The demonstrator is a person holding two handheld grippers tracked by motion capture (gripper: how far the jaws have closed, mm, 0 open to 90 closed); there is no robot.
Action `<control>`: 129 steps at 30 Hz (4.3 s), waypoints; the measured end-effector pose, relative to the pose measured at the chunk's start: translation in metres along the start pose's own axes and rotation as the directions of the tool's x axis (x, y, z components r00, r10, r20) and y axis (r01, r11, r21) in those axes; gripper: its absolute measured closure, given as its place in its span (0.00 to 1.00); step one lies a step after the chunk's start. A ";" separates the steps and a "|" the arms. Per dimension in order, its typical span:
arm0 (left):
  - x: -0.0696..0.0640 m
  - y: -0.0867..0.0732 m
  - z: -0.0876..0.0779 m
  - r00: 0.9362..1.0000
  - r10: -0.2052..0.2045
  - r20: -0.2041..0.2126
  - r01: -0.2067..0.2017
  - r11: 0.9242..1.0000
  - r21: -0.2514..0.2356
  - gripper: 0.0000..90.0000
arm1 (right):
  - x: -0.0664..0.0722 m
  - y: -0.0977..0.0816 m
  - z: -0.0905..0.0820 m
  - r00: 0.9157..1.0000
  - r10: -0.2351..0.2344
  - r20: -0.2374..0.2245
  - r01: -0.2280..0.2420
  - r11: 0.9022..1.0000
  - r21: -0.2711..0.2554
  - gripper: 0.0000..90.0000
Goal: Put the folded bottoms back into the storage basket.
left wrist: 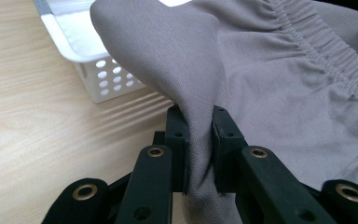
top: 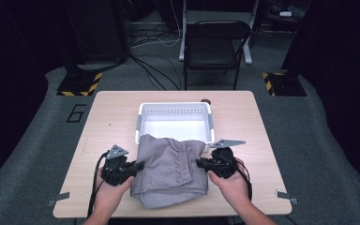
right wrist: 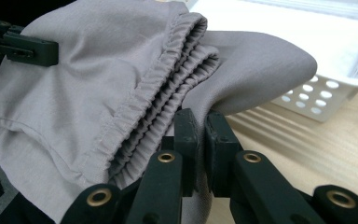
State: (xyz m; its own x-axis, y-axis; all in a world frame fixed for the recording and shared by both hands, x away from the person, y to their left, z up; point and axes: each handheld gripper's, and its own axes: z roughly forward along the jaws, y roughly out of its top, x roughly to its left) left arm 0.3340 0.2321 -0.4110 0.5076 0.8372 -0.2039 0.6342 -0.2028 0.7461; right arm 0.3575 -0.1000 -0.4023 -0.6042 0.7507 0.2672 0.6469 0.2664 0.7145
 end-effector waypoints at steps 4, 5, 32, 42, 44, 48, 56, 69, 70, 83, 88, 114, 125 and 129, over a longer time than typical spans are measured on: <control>0.000 0.007 -0.002 1.000 0.008 -0.006 -0.008 1.000 -0.003 0.88 | 0.002 0.007 0.000 1.000 -0.011 0.004 0.011 1.000 0.009 0.94; 0.000 0.008 -0.002 1.000 0.002 -0.008 -0.002 1.000 -0.007 0.88 | 0.001 0.009 0.001 1.000 -0.028 0.002 0.028 1.000 0.002 0.94; 0.004 0.054 -0.005 1.000 -0.001 0.004 0.001 1.000 -0.020 0.88 | -0.006 0.046 -0.013 1.000 0.010 -0.004 -0.010 1.000 0.008 0.94; 0.009 0.071 -0.001 1.000 0.003 0.015 -0.003 1.000 -0.009 0.88 | -0.010 0.060 -0.015 1.000 -0.018 0.023 0.017 1.000 0.022 0.94; 0.010 0.073 0.000 1.000 0.000 0.016 0.001 1.000 -0.006 0.88 | -0.011 0.062 -0.014 1.000 -0.015 0.022 0.014 1.000 0.022 0.94; 0.011 0.077 0.003 1.000 -0.001 0.015 0.001 1.000 -0.005 0.88 | -0.014 0.066 -0.014 1.000 -0.005 0.018 0.004 1.000 0.029 0.94; 0.012 0.084 0.002 1.000 0.001 0.016 -0.001 1.000 -0.001 0.88 | -0.013 0.076 -0.018 1.000 -0.013 0.026 0.013 1.000 0.025 0.94; 0.017 0.097 0.005 1.000 0.003 0.018 -0.003 1.000 -0.005 0.88 | -0.019 0.089 -0.015 0.998 -0.025 0.053 0.023 0.999 0.040 0.94; 0.017 0.098 0.007 1.000 -0.005 0.016 0.005 1.000 -0.014 0.88 | -0.018 0.090 -0.015 0.998 -0.001 0.056 -0.002 0.998 0.056 0.94; 0.025 0.112 0.017 1.000 -0.019 0.020 0.019 1.000 -0.011 0.88 | -0.026 0.103 -0.009 0.996 -0.016 0.084 0.012 0.998 0.059 0.94; 0.027 0.119 0.020 1.000 -0.025 0.015 0.025 1.000 -0.008 0.88 | -0.029 0.111 -0.008 0.996 -0.007 0.093 0.002 0.998 0.056 0.94; 0.050 0.149 0.038 0.999 -0.039 -0.006 0.039 0.999 -0.004 0.88 | -0.041 0.146 0.009 0.991 -0.004 0.135 -0.002 0.999 0.044 0.94; 0.059 0.155 0.055 0.999 -0.050 -0.015 0.050 0.999 -0.001 0.88 | -0.050 0.158 0.021 0.988 -0.005 0.154 -0.002 0.999 0.045 0.94; 0.061 0.157 0.061 0.999 -0.032 -0.020 0.032 0.999 0.010 0.88 | -0.056 0.160 0.027 0.987 0.000 0.163 -0.009 0.999 0.051 0.94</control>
State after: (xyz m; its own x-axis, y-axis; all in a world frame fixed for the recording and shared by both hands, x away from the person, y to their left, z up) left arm 0.5004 0.2207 -0.3451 0.4751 0.8533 -0.2148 0.6561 -0.1809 0.7326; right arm 0.5069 -0.0832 -0.3204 -0.5203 0.8391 0.1588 0.6751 0.2903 0.6782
